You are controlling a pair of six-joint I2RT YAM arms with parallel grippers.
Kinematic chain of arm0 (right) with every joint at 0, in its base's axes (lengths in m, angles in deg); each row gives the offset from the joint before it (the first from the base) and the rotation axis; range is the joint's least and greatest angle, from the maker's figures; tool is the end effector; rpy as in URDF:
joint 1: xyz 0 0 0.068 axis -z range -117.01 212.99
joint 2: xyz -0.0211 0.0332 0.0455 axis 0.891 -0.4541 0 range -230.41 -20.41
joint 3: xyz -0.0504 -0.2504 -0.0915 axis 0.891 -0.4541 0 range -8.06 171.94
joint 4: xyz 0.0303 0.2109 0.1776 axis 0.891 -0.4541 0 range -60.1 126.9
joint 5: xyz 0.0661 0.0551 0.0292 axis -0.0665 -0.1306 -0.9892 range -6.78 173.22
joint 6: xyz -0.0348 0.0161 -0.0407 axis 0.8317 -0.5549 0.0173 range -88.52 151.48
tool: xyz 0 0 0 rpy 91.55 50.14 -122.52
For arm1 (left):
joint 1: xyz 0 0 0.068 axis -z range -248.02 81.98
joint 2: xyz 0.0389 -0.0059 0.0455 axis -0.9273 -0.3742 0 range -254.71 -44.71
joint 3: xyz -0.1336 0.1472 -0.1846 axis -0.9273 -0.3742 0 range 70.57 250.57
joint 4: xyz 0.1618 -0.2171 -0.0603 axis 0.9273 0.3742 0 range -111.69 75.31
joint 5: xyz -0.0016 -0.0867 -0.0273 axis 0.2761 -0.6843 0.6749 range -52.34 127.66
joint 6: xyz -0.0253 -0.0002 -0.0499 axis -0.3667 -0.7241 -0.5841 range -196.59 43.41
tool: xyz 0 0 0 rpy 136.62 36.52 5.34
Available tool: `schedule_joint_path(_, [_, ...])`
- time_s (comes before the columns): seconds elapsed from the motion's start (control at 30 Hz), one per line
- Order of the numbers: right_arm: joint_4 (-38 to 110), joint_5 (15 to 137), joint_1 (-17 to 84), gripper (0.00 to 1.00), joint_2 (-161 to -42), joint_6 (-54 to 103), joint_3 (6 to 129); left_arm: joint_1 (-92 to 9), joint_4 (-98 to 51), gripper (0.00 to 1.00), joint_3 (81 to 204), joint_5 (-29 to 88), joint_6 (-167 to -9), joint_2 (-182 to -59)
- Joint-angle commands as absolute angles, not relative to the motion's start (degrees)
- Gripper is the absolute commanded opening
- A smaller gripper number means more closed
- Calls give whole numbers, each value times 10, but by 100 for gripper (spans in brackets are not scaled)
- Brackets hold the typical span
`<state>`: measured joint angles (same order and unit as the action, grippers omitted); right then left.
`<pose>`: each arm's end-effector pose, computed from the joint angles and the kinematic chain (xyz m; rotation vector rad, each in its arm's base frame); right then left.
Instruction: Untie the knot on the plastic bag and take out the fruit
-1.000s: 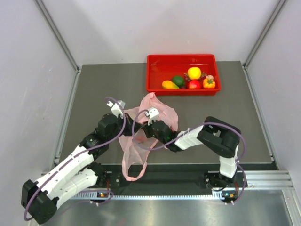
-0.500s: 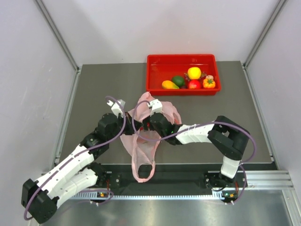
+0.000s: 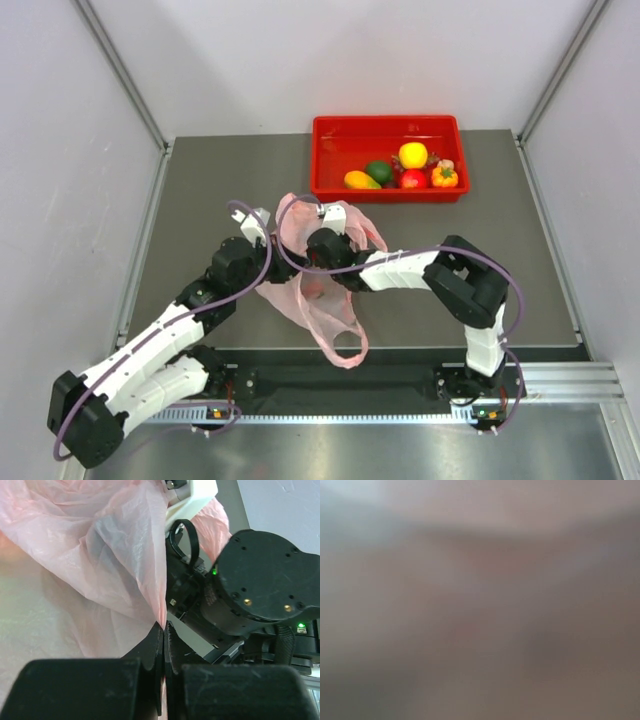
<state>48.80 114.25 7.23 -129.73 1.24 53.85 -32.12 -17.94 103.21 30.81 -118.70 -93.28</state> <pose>0.2502 0.3323 0.1467 -0.1700 2.0999 0.3091 0.1759 -0.1330 0.2581 -0.0246 2.0510 -1.0039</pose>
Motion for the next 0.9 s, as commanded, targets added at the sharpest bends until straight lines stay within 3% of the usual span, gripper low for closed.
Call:
schedule_joint_path(0.0, [472, 1161, 86, 78, -1319, -32, 577, -320, -212, 0, 1045, 284, -1193, -930])
schedule_joint_path(0.13, [503, 1135, 86, 77, -1336, -26, 577, -320, -212, 0, 1034, 290, -1191, -922])
schedule_joint_path(0.33, [537, 1106, 88, 60, -1353, -21, 572, -320, -205, 0, 1018, 293, -1193, -901])
schedule_joint_path(0.6, [495, 1104, 87, 49, -1406, -24, 616, -320, -184, 0, 1013, 301, -1193, -880])
schedule_joint_path(0.87, [497, 1171, 86, 0, -1316, 20, 530, -320, -158, 0, 1014, 316, -1183, -872])
